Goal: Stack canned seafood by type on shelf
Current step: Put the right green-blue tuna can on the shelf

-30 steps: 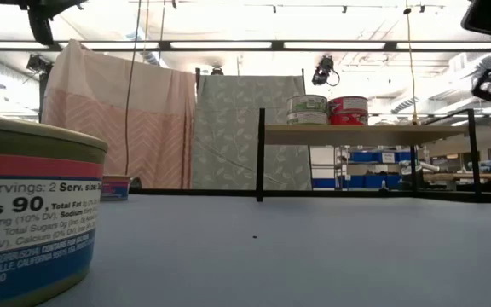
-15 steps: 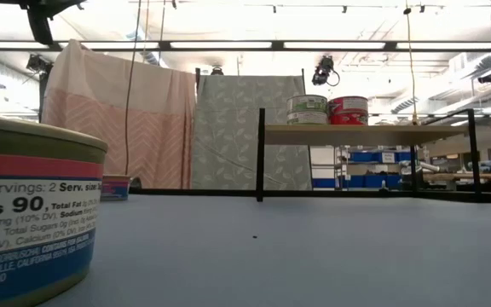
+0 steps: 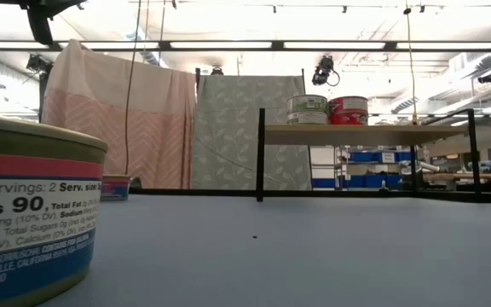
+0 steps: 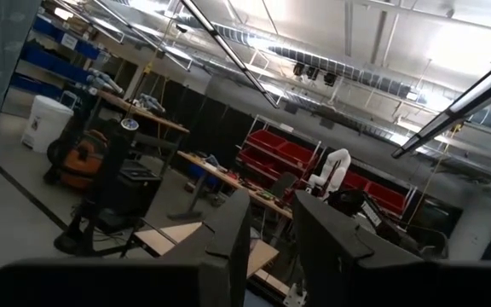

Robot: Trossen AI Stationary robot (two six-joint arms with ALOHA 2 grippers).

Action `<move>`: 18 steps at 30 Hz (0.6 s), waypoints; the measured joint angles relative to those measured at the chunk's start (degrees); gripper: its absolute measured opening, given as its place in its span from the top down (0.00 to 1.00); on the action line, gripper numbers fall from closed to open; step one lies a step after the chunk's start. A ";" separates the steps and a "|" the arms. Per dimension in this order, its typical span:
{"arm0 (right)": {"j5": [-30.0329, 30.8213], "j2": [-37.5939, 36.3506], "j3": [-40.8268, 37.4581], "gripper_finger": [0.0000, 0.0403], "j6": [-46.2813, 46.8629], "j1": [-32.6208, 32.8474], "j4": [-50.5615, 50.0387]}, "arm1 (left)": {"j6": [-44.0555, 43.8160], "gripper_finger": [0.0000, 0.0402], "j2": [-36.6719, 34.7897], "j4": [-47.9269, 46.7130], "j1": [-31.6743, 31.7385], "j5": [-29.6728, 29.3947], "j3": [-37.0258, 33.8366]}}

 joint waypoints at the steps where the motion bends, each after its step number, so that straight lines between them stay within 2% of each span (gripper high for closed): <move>1: 0.01 0.63 0.00 0.99 0.41 0.96 -0.66 | 0.12 0.76 0.00 0.00 -0.01 0.00 0.00; 9: -0.14 6.29 0.00 0.99 3.27 6.54 -0.25 | 1.47 0.76 0.00 0.00 -0.02 0.12 0.00; 18: 1.93 14.09 -0.01 0.99 1.34 8.77 7.33 | 1.43 0.76 0.02 0.24 -0.01 2.59 0.00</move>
